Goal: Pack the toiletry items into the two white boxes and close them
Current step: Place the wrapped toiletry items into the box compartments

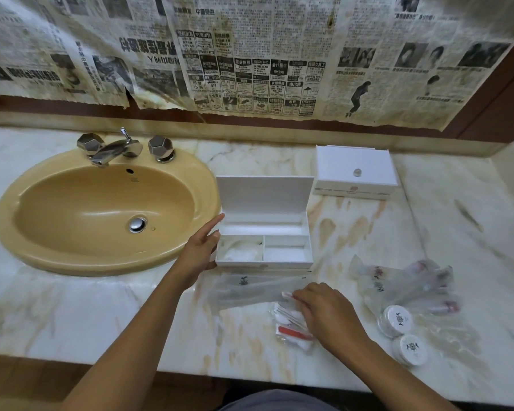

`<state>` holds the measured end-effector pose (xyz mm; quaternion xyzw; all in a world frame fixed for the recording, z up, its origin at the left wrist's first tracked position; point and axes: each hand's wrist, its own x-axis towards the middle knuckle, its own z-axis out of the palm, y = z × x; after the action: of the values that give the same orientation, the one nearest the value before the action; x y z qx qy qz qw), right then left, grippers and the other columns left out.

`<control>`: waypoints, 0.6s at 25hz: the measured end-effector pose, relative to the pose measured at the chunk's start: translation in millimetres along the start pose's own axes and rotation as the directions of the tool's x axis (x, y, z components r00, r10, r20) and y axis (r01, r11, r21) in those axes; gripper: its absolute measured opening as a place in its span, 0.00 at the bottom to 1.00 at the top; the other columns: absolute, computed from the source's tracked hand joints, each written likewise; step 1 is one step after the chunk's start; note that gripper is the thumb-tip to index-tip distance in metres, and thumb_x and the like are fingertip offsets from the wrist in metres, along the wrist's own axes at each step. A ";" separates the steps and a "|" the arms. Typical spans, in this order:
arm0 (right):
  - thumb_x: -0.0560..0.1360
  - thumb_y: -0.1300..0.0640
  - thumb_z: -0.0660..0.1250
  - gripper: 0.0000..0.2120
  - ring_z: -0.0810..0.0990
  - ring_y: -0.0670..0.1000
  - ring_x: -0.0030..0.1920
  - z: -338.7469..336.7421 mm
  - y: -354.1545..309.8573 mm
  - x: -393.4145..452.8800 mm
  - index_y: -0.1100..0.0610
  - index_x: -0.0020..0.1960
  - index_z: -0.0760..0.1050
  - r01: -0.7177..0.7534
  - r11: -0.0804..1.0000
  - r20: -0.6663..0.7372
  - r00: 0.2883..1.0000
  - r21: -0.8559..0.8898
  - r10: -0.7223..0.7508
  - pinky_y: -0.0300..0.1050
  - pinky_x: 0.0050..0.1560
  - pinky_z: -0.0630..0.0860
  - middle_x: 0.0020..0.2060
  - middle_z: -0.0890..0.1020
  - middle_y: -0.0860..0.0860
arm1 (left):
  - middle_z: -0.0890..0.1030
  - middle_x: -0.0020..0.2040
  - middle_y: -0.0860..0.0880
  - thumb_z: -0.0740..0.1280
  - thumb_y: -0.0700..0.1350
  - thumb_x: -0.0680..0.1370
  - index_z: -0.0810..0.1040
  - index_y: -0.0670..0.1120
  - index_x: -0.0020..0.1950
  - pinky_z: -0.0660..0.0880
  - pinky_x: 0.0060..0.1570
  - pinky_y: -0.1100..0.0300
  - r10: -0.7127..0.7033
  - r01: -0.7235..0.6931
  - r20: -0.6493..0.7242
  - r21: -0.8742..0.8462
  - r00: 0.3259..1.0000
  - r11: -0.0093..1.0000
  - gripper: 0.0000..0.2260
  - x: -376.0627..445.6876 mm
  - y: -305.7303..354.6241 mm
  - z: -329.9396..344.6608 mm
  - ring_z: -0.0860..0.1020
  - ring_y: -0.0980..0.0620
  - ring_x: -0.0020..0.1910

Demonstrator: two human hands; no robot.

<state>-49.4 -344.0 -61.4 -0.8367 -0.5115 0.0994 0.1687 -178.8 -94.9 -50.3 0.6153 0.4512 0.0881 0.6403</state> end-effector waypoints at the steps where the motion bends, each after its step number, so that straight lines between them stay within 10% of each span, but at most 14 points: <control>1: 0.71 0.59 0.70 0.05 0.78 0.48 0.34 -2.1 -1.0 0.6 0.49 0.43 0.82 0.004 1.000 -0.021 1.000 0.023 -0.004 0.40 0.32 0.71 0.33 0.80 0.45 | 0.63 0.39 0.44 0.57 0.47 0.86 0.73 0.69 0.67 0.72 0.57 0.51 0.003 -0.003 0.002 0.000 1.000 1.000 0.17 -0.3 0.9 0.4 0.65 0.45 0.43; 4: 0.73 0.58 0.67 0.07 0.79 0.47 0.36 -16.4 -5.6 4.7 0.49 0.47 0.81 -0.002 0.994 -0.090 0.996 0.112 0.012 0.41 0.35 0.75 0.36 0.82 0.44 | 0.72 0.62 0.31 0.57 0.47 0.86 0.71 0.65 0.73 0.73 0.55 0.51 -0.008 0.008 0.009 -0.003 1.000 1.000 0.18 1.1 -0.2 -0.3 0.65 0.32 0.70; 8: 0.76 0.56 0.67 0.04 0.77 0.42 0.39 -43.1 -17.2 20.3 0.49 0.47 0.81 0.000 0.972 -0.165 0.985 0.233 0.040 0.34 0.40 0.72 0.39 0.81 0.42 | 0.70 0.40 0.50 0.57 0.46 0.86 0.71 0.64 0.73 0.72 0.57 0.50 -0.001 0.001 0.004 -0.034 1.000 0.999 0.18 1.2 0.0 0.8 0.59 0.36 0.75; 11: 0.74 0.59 0.69 0.03 0.78 0.44 0.38 -54.1 -20.7 45.3 0.53 0.47 0.81 0.010 0.982 -0.214 0.976 0.190 0.031 0.36 0.38 0.72 0.39 0.80 0.45 | 0.68 0.44 0.39 0.57 0.47 0.86 0.72 0.66 0.70 0.72 0.56 0.51 0.003 -0.003 0.002 -0.015 1.000 1.000 0.18 -0.7 0.3 0.5 0.71 0.35 0.60; 15: 0.75 0.58 0.66 0.06 0.77 0.49 0.39 -56.1 -27.8 82.9 0.56 0.46 0.82 -0.008 0.999 -0.089 0.996 0.049 0.013 0.43 0.36 0.74 0.40 0.79 0.49 | 0.60 0.39 0.49 0.58 0.46 0.86 0.74 0.71 0.63 0.72 0.53 0.53 0.007 -0.008 -0.005 -0.018 1.000 1.000 0.18 0.3 -0.2 0.8 0.62 0.51 0.38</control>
<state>-15.4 -268.8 1.6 -0.8387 -0.4964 0.0750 0.2112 -178.2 -95.4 -50.7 0.6110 0.4496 0.0961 0.6445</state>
